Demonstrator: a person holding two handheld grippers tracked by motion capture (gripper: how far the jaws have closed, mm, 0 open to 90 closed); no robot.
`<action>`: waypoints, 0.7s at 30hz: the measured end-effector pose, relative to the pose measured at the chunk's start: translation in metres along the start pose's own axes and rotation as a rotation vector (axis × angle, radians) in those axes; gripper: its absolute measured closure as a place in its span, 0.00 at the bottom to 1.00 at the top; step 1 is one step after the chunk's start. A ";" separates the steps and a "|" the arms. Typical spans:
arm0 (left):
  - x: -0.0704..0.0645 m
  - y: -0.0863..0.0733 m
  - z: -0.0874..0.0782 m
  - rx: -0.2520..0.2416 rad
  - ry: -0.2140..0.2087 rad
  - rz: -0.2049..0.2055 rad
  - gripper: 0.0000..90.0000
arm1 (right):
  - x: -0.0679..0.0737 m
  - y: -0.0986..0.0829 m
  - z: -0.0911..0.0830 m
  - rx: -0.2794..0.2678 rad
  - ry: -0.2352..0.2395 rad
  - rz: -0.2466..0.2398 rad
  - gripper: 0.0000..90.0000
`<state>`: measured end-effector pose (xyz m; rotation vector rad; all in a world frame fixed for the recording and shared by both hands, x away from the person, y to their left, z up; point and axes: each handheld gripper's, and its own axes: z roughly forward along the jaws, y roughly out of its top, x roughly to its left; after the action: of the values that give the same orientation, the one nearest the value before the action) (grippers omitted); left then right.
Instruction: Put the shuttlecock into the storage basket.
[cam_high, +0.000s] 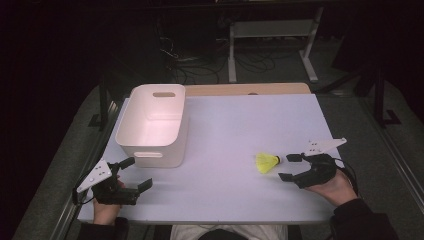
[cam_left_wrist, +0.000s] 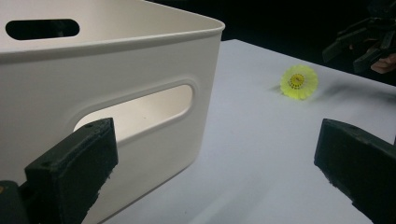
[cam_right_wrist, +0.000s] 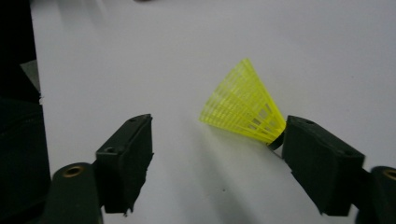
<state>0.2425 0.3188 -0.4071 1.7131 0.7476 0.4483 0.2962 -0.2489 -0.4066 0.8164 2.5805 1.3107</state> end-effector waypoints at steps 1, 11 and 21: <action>0.000 0.000 0.000 0.000 0.000 0.000 0.00 | 0.001 0.000 0.000 0.004 0.003 -0.002 0.30; 0.000 0.000 0.000 -0.001 0.000 0.001 0.00 | 0.004 0.006 0.007 0.056 0.050 -0.044 0.48; 0.000 0.000 0.000 0.000 -0.001 0.001 0.00 | 0.006 0.011 0.017 0.120 0.109 -0.076 0.71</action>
<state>0.2424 0.3188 -0.4071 1.7132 0.7466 0.4481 0.3019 -0.2288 -0.4081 0.6744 2.7685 1.2219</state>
